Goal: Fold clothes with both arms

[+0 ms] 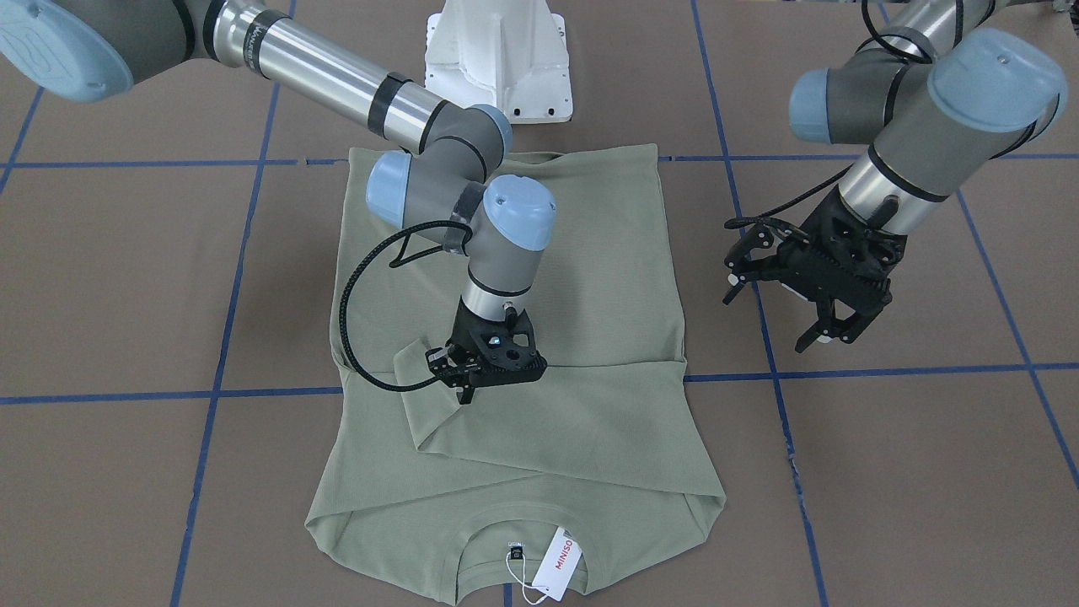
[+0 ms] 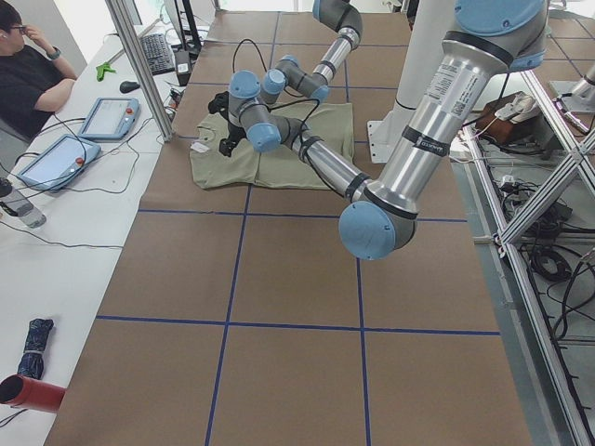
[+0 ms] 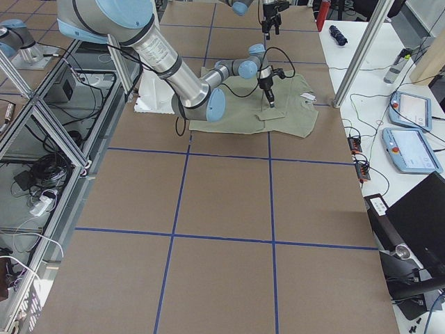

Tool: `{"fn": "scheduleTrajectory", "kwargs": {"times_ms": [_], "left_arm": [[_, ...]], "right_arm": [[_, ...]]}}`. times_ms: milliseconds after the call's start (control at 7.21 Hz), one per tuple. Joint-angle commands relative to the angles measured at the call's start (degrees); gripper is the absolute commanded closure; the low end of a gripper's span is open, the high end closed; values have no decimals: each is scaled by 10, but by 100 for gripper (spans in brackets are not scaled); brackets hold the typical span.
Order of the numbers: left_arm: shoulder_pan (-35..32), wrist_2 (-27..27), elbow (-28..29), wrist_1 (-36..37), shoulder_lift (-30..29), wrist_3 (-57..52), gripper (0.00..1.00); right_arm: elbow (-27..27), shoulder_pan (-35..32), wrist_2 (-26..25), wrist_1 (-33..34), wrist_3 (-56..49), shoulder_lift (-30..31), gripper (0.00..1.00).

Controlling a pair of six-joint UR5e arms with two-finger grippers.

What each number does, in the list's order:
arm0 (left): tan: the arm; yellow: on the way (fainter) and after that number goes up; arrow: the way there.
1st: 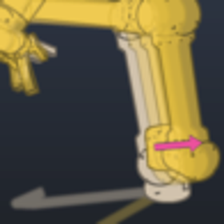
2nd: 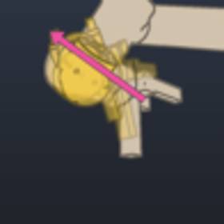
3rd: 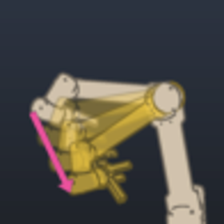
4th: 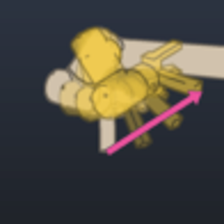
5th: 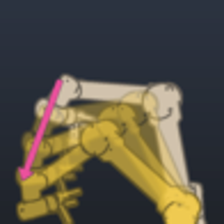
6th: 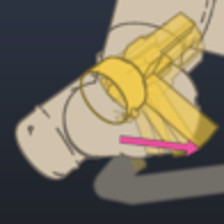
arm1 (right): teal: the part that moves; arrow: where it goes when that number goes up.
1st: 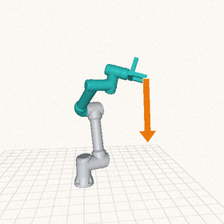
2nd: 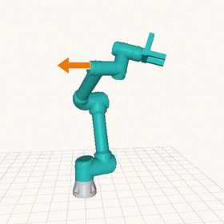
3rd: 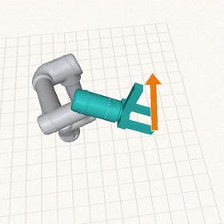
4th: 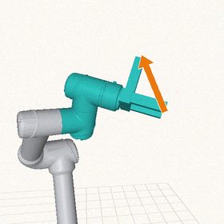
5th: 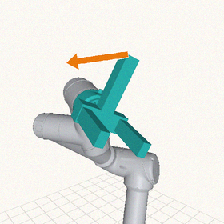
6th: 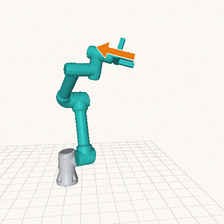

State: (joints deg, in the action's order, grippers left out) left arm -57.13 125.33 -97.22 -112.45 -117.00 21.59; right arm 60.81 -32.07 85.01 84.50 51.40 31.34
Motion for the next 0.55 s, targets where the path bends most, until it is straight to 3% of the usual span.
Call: {"fn": "scheduleTrajectory", "kwargs": {"times_ms": [0,139,416], "left_arm": [[1,0,-9,0,0,15,0],[2,0,-12,0,0,23,0],[2,0,-17,0,0,28,0]], "right_arm": [[77,-20,4,23,-49,53,100],[123,-35,6,23,-83,96,100],[131,-65,9,20,-133,119,100]]}}
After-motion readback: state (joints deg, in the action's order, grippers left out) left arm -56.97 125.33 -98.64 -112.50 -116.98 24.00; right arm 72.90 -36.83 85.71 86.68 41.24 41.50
